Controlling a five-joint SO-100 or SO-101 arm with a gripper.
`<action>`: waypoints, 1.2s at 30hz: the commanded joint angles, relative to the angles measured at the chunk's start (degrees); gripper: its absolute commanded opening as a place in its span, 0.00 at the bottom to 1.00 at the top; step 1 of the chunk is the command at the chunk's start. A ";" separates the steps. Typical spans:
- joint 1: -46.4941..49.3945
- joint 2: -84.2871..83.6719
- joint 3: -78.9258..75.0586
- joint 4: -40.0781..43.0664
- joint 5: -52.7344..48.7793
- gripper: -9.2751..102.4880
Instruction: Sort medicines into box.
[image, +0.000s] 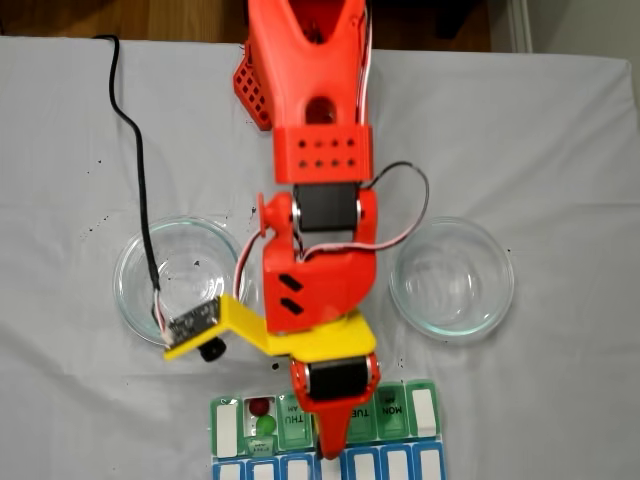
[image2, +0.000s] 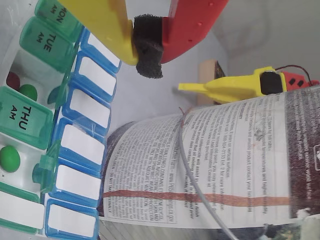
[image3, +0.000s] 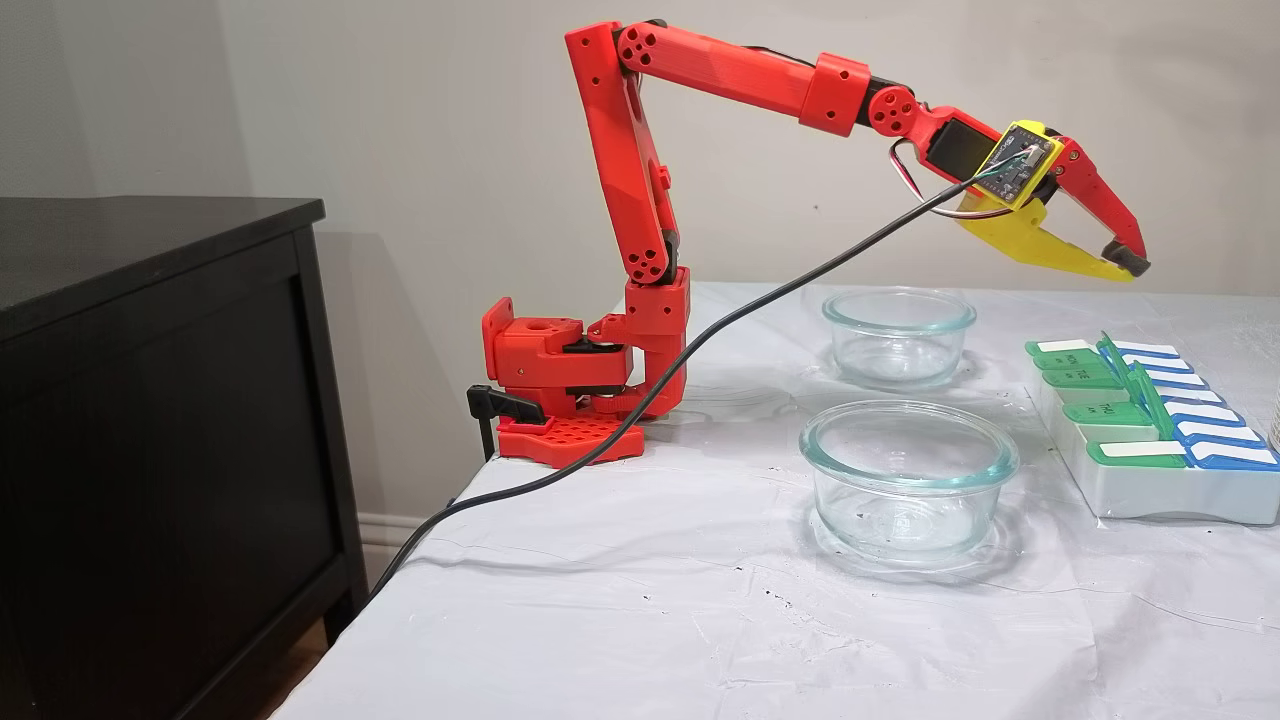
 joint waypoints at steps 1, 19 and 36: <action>-0.79 -1.41 -5.54 -3.43 -0.26 0.08; -1.49 -3.96 -3.87 -4.57 0.53 0.08; -0.79 -6.59 -6.50 1.49 4.83 0.08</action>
